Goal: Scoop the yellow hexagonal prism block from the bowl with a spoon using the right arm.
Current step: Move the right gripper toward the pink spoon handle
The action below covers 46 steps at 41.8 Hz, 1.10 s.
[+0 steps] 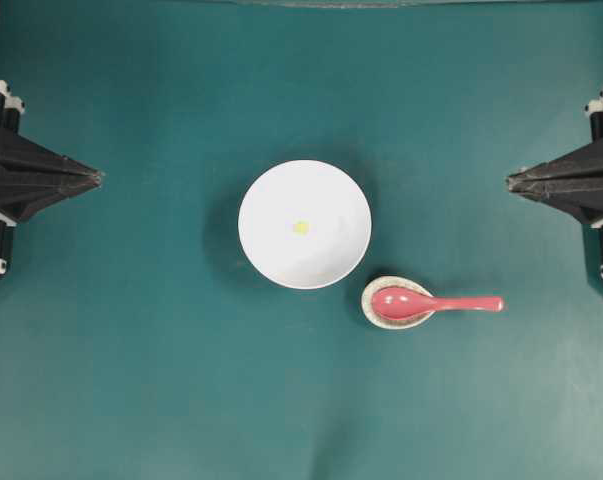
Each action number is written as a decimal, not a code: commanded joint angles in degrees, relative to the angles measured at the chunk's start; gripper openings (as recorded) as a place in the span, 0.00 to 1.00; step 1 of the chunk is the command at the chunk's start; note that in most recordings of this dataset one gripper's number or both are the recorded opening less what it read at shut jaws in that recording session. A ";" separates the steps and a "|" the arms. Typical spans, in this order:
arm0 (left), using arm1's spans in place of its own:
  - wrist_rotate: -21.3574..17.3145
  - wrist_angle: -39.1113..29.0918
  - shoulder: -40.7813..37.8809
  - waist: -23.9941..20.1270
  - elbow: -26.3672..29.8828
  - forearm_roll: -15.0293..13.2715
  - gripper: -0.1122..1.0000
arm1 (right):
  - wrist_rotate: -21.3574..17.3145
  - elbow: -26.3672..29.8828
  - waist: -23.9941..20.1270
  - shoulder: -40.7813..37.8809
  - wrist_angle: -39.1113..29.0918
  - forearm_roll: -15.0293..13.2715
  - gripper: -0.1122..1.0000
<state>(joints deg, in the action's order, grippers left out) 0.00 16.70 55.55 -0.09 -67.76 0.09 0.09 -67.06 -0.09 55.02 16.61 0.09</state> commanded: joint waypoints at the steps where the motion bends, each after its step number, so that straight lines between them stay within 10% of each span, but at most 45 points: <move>1: 0.35 0.35 0.09 -0.09 1.32 0.35 0.10 | -0.18 0.62 -0.09 -0.35 0.35 0.09 0.10; 19: -0.35 -2.46 0.44 -0.09 1.32 0.62 0.10 | -0.97 0.35 -0.88 -1.49 -0.70 0.18 0.12; 31: -0.44 -2.90 0.53 -0.09 1.32 0.62 0.10 | -1.23 -1.23 -1.32 -8.35 6.33 0.88 0.56; 46: -0.35 -3.78 0.44 -0.09 1.23 0.62 0.10 | -2.72 -5.63 -4.31 -24.79 22.06 5.54 0.54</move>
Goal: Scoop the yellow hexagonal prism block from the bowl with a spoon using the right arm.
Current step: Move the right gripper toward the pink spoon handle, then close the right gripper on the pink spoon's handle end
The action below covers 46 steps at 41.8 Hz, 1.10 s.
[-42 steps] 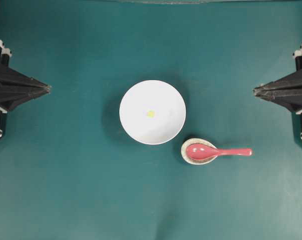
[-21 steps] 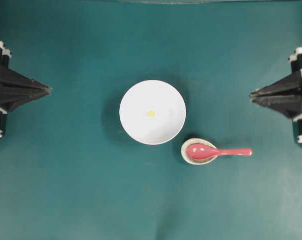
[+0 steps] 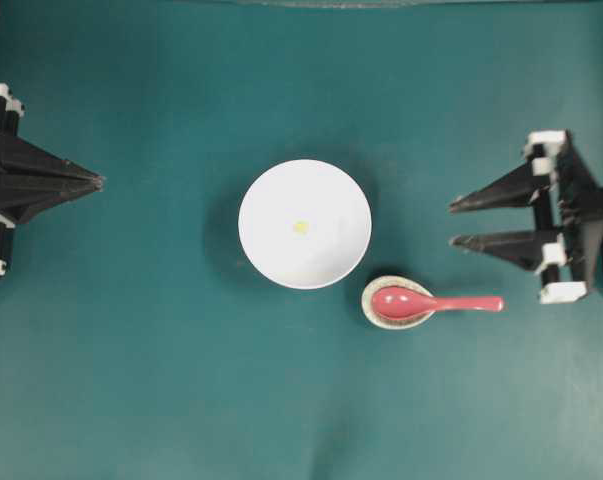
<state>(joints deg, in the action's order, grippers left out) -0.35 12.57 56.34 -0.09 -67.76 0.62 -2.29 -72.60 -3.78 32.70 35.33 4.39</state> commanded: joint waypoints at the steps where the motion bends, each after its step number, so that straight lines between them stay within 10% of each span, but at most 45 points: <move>1: 0.00 0.35 -0.35 -0.09 1.23 0.09 0.10 | -0.70 -0.53 -0.97 -3.78 4.48 1.49 0.54; 15: -0.09 0.35 -0.70 -0.09 1.14 0.09 0.10 | -1.85 -3.34 -8.61 -15.82 16.00 4.83 0.54; 35: 0.00 0.18 -0.70 -0.09 1.14 0.00 0.10 | -1.93 -3.60 -22.85 -32.61 28.21 20.74 0.54; 46: 0.00 0.09 -0.79 -0.09 1.14 0.09 0.10 | -2.02 -3.08 -25.84 -37.27 29.71 23.91 0.54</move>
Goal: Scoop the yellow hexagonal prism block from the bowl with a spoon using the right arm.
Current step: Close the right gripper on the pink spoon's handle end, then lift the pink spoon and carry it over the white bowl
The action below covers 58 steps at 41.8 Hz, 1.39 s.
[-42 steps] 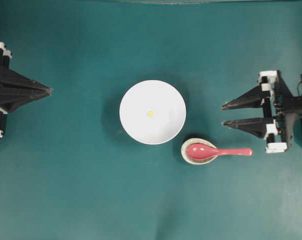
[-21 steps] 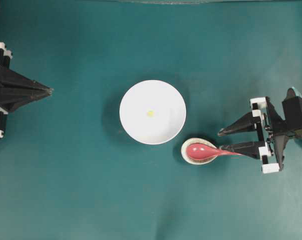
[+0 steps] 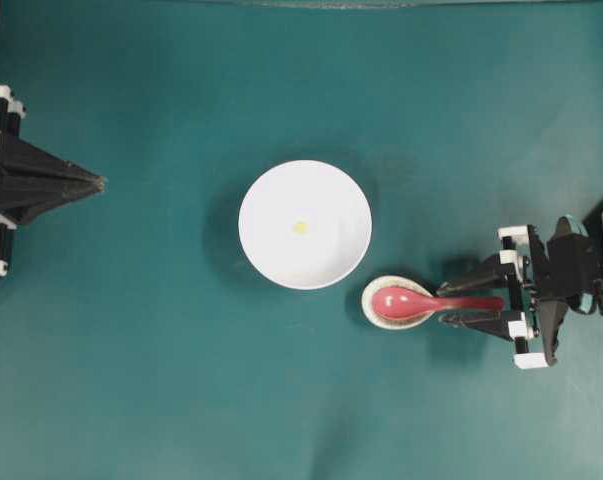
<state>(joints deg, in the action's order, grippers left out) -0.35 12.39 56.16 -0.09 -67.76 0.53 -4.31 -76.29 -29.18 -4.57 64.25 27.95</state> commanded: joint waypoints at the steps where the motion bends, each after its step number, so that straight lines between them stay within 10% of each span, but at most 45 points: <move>1: 0.00 0.18 -0.62 -0.09 1.14 0.18 0.10 | 0.00 0.79 -0.44 -0.35 0.53 0.44 0.54; 36: 0.00 -0.44 -0.62 -0.09 1.14 0.18 0.10 | -0.09 1.14 -0.53 -1.58 -2.99 2.29 0.53; 46: 0.09 -0.44 -0.62 -0.09 1.05 0.18 0.10 | -0.09 1.58 -0.53 -1.85 -4.66 2.90 0.32; 58: 0.00 -0.70 -0.62 -0.09 0.97 0.18 0.10 | 0.18 2.02 -0.53 1.23 -4.48 2.90 0.32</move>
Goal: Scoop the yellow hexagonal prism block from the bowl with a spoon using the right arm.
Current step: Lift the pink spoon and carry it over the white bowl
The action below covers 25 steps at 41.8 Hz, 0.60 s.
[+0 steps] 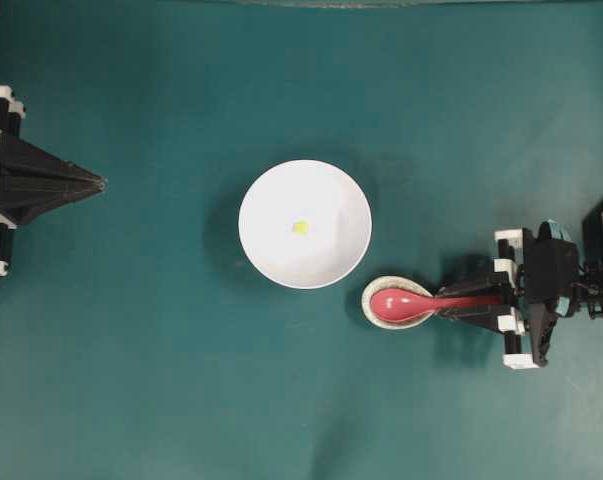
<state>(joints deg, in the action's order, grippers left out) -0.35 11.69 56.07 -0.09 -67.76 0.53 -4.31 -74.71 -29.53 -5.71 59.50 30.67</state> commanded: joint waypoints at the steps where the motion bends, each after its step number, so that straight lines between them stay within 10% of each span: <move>1: -0.09 -0.18 -0.53 -0.09 0.97 0.18 0.10 | 0.35 0.44 -0.18 3.16 0.18 0.18 0.32; 15: 0.18 -2.90 -0.53 -0.09 0.97 0.18 0.10 | 3.78 0.79 1.67 14.41 -4.13 0.18 0.32; 25: 0.09 -2.99 -0.09 -0.09 1.05 0.09 0.10 | 9.76 5.27 7.82 23.64 -19.95 0.09 0.32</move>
<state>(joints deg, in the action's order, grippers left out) -0.26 8.53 56.16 -0.09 -67.76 0.53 4.31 -71.98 -23.73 14.77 44.56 30.76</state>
